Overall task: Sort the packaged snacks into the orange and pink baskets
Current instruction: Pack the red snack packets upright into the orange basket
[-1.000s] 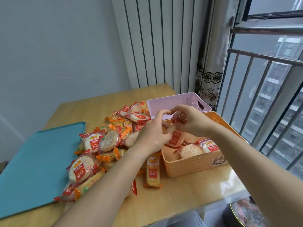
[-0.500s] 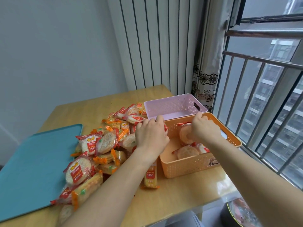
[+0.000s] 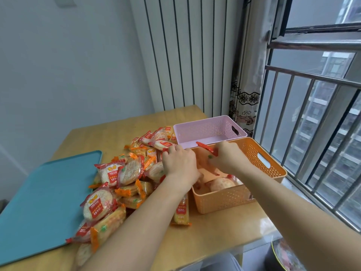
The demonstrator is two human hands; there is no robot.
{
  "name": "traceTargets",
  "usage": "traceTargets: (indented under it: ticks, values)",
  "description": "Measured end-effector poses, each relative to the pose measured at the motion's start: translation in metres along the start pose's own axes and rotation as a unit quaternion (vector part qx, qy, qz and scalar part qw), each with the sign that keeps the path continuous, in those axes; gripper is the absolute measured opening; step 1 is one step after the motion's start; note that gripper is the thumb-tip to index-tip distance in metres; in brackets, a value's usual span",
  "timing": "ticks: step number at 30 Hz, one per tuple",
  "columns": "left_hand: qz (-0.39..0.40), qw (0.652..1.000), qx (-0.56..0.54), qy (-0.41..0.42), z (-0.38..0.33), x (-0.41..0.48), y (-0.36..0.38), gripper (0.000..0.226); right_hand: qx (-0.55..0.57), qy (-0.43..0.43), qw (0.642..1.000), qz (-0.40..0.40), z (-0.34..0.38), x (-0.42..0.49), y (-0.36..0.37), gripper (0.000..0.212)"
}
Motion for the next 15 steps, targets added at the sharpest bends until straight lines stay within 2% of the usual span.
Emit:
traceTargets:
  ticks: [2,4,7,9,11,13,15]
  values:
    - [-0.033,0.998,-0.044,0.035,0.0,-0.004,-0.004,0.065,0.001,-0.002,0.999,0.042,0.009,0.002,0.013,0.022]
    - [-0.059,0.993,-0.067,0.082,0.0,-0.008,-0.004,0.067,0.05,0.014,0.992,0.112,0.008,0.003,0.023,0.011]
    - [-0.02,0.991,-0.084,0.105,0.002,-0.007,0.0,0.054,0.082,0.021,0.977,0.194,-0.004,0.004,0.019,0.019]
    - [0.011,0.991,-0.084,0.107,0.001,-0.005,0.002,0.041,0.021,-0.006,0.981,0.192,-0.014,0.007,0.012,0.035]
    - [0.03,0.991,-0.075,0.111,-0.002,-0.004,0.003,0.04,-0.096,-0.047,0.971,0.212,-0.02,0.005,0.013,0.054]
    - [0.044,0.991,-0.063,0.113,-0.007,-0.004,0.003,0.045,-0.174,-0.062,0.946,0.265,-0.023,-0.004,0.022,0.067]
    - [0.058,0.992,-0.044,0.106,-0.01,-0.003,0.003,0.063,-0.187,-0.054,0.937,0.289,-0.022,-0.01,0.029,0.068]
Point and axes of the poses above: each hand's wrist, its own x-axis towards the middle knuckle, its own y-axis out of the palm, z = x × y, the point moved 5 cm from there along x, towards the middle knuckle, and after that the axes turned 2 degrees about x, right-handed, at the moved point
